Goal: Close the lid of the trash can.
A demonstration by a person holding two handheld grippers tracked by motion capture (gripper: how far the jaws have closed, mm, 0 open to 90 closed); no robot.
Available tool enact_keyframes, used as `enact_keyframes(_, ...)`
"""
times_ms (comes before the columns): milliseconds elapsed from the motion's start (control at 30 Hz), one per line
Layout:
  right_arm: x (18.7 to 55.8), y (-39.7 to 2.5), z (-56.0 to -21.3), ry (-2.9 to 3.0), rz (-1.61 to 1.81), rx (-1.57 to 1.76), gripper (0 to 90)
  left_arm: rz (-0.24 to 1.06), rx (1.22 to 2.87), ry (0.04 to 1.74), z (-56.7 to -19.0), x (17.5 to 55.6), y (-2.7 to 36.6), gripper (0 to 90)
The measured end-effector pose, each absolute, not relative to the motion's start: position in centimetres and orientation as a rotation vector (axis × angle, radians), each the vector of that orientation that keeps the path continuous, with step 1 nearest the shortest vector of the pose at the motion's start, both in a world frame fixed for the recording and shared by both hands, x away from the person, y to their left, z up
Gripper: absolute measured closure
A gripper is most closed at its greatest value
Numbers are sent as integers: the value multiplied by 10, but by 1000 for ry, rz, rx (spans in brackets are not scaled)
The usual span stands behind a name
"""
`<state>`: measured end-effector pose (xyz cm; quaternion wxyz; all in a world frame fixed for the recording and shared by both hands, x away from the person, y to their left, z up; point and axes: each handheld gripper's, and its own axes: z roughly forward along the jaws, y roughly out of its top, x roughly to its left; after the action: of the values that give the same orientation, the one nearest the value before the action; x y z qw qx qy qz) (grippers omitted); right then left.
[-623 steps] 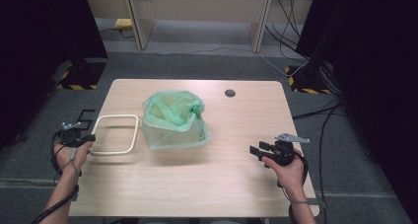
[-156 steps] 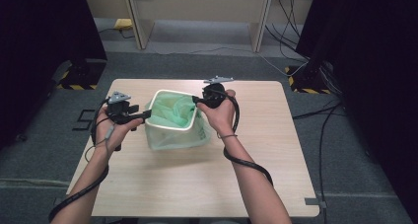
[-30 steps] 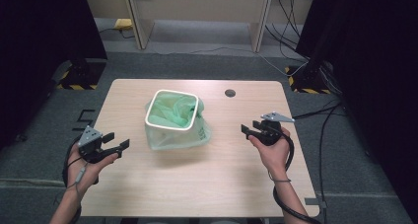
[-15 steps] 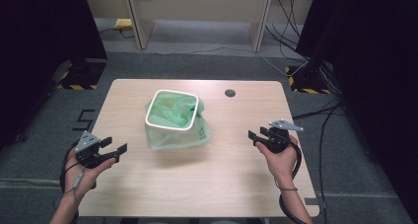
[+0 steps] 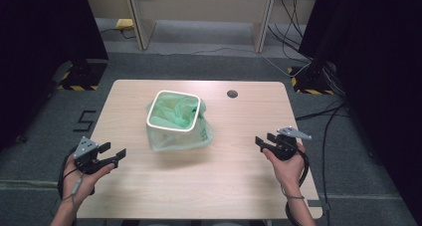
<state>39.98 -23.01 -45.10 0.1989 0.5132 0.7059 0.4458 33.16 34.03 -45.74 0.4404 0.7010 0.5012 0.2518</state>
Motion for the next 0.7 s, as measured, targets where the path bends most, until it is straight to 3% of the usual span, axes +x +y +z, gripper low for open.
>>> enact_keyframes(700,383,-252,-471,1944,1222,1482,448,634,1727,1273,-475,324,354,313)
